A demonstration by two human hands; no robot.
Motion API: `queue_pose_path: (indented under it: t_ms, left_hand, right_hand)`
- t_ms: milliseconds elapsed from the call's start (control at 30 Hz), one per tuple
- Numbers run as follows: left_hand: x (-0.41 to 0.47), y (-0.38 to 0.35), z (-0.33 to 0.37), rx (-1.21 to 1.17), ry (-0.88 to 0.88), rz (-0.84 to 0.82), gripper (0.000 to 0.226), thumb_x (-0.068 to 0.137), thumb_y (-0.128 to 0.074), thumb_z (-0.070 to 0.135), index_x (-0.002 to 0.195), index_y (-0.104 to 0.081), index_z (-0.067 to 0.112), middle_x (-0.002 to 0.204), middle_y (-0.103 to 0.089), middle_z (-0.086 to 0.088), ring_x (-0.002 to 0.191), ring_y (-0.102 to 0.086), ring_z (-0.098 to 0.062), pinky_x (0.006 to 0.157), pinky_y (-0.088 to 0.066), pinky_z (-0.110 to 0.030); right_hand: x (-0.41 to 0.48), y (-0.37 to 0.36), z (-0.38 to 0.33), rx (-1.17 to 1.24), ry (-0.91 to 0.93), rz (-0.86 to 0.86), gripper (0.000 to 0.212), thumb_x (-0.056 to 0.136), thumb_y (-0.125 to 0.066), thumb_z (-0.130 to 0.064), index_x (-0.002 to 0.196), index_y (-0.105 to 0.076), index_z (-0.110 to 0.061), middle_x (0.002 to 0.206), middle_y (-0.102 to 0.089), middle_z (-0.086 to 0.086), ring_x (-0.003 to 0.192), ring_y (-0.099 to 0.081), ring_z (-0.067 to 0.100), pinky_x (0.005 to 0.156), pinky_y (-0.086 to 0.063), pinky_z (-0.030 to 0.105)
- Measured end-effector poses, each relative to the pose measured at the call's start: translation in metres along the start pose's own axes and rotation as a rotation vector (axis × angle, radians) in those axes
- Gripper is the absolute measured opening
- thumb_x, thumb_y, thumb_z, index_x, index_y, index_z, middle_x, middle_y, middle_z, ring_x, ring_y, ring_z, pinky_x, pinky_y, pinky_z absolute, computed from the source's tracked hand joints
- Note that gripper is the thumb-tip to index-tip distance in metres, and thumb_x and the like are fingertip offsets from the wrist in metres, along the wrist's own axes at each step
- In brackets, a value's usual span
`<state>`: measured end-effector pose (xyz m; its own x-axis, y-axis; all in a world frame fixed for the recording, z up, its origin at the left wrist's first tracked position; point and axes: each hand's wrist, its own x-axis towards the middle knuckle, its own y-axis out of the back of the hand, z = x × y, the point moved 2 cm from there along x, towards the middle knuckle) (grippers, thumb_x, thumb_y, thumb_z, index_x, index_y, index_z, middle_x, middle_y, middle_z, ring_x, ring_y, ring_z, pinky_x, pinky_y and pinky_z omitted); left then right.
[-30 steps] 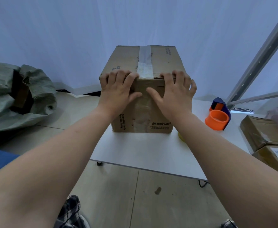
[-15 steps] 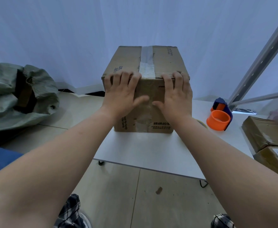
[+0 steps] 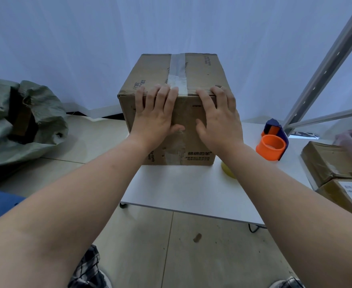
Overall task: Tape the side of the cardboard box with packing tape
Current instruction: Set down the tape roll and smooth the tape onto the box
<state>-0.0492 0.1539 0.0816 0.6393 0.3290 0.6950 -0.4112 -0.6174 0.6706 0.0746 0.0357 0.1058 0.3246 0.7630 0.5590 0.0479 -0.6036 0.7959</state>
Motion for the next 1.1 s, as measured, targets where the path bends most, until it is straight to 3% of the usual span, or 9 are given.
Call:
queue_pose_path:
  t_ms: [167, 233, 300, 400, 567, 700, 800, 1000, 1100]
  left_hand:
    - [0.001, 0.008, 0.001, 0.05, -0.018, -0.107, 0.115, 0.057, -0.07, 0.07, 0.139, -0.015, 0.01, 0.132, -0.021, -0.008, 0.124, -0.022, -0.03, 0.106, -0.008, -0.05]
    - [0.0, 0.011, 0.0, 0.065, -0.03, -0.173, 0.123, 0.054, -0.075, 0.067, 0.142, -0.008, 0.012, 0.135, -0.017, -0.008, 0.127, -0.018, -0.03, 0.108, -0.008, -0.05]
    - [-0.001, 0.013, -0.004, 0.08, -0.049, -0.194, 0.124, 0.053, -0.077, 0.066, 0.143, -0.009, 0.013, 0.137, -0.021, -0.01, 0.128, -0.02, -0.029, 0.11, -0.015, -0.05]
    - [0.001, 0.019, -0.01, 0.029, -0.06, -0.164, 0.105, 0.059, -0.071, 0.068, 0.137, -0.022, 0.016, 0.134, -0.045, -0.01, 0.123, -0.034, -0.028, 0.104, -0.023, -0.044]
    - [0.015, 0.027, -0.015, 0.004, -0.137, -0.212, 0.077, 0.07, -0.072, 0.052, 0.123, -0.029, 0.017, 0.119, -0.057, -0.009, 0.108, -0.053, -0.032, 0.091, -0.041, -0.044]
    - [0.026, 0.034, -0.038, -0.111, -0.195, -0.288, 0.045, 0.085, -0.065, 0.035, 0.122, -0.053, 0.011, 0.118, -0.061, -0.01, 0.107, -0.054, -0.036, 0.093, -0.042, -0.048]
    - [0.038, 0.035, -0.053, -0.181, -0.145, -0.349, 0.031, 0.093, -0.056, 0.026, 0.118, -0.057, 0.009, 0.12, -0.06, -0.011, 0.111, -0.052, -0.037, 0.096, -0.04, -0.046]
    - [0.047, 0.022, -0.076, -0.203, -0.015, -0.331, 0.028, 0.102, -0.037, 0.018, 0.122, -0.056, 0.009, 0.126, -0.058, -0.011, 0.113, -0.052, -0.033, 0.09, -0.044, -0.042]
    - [0.051, 0.02, -0.074, -0.211, 0.032, -0.327, 0.027, 0.102, -0.037, 0.016, 0.122, -0.054, 0.009, 0.125, -0.057, -0.012, 0.112, -0.053, -0.033, 0.086, -0.046, -0.042]
  right_hand:
    - [-0.001, 0.007, -0.002, 0.03, -0.024, -0.034, 0.06, 0.085, -0.056, -0.02, 0.141, -0.033, -0.022, 0.147, -0.025, 0.014, 0.139, -0.015, 0.032, 0.11, -0.033, 0.051]
    - [-0.002, 0.01, 0.0, 0.047, -0.105, -0.039, 0.061, 0.087, -0.057, -0.019, 0.141, -0.03, -0.027, 0.152, -0.011, 0.014, 0.141, -0.008, 0.034, 0.11, -0.032, 0.05]
    - [-0.003, 0.013, 0.004, 0.134, -0.249, -0.104, 0.065, 0.09, -0.058, -0.022, 0.143, -0.023, -0.033, 0.154, -0.005, 0.013, 0.14, -0.018, 0.036, 0.106, -0.036, 0.048]
    - [-0.004, 0.013, 0.004, 0.271, -0.332, -0.184, 0.067, 0.092, -0.056, -0.022, 0.144, -0.017, -0.038, 0.14, -0.033, 0.014, 0.119, -0.049, 0.033, 0.097, -0.046, 0.045]
    - [-0.001, 0.013, 0.003, 0.219, -0.32, -0.15, 0.061, 0.092, -0.055, -0.023, 0.142, -0.022, -0.037, 0.124, -0.044, 0.015, 0.105, -0.056, 0.032, 0.089, -0.049, 0.043]
    - [0.008, 0.007, 0.001, 0.204, -0.291, -0.165, 0.058, 0.092, -0.055, -0.025, 0.141, -0.025, -0.037, 0.121, -0.045, 0.014, 0.097, -0.056, 0.032, 0.083, -0.05, 0.042]
    - [0.022, -0.003, -0.008, 0.21, -0.278, -0.178, 0.056, 0.094, -0.053, -0.022, 0.141, -0.026, -0.038, 0.12, -0.045, 0.014, 0.091, -0.055, 0.03, 0.08, -0.048, 0.04]
    - [0.052, -0.026, -0.023, 0.215, -0.282, -0.181, 0.059, 0.096, -0.045, -0.01, 0.143, -0.023, -0.038, 0.124, -0.043, 0.012, 0.06, -0.032, 0.0, 0.072, -0.039, 0.032]
    - [0.062, -0.032, -0.024, 0.191, -0.283, -0.18, 0.061, 0.095, -0.044, -0.008, 0.144, -0.02, -0.037, 0.125, -0.042, 0.013, 0.06, -0.033, 0.0, 0.072, -0.039, 0.032]
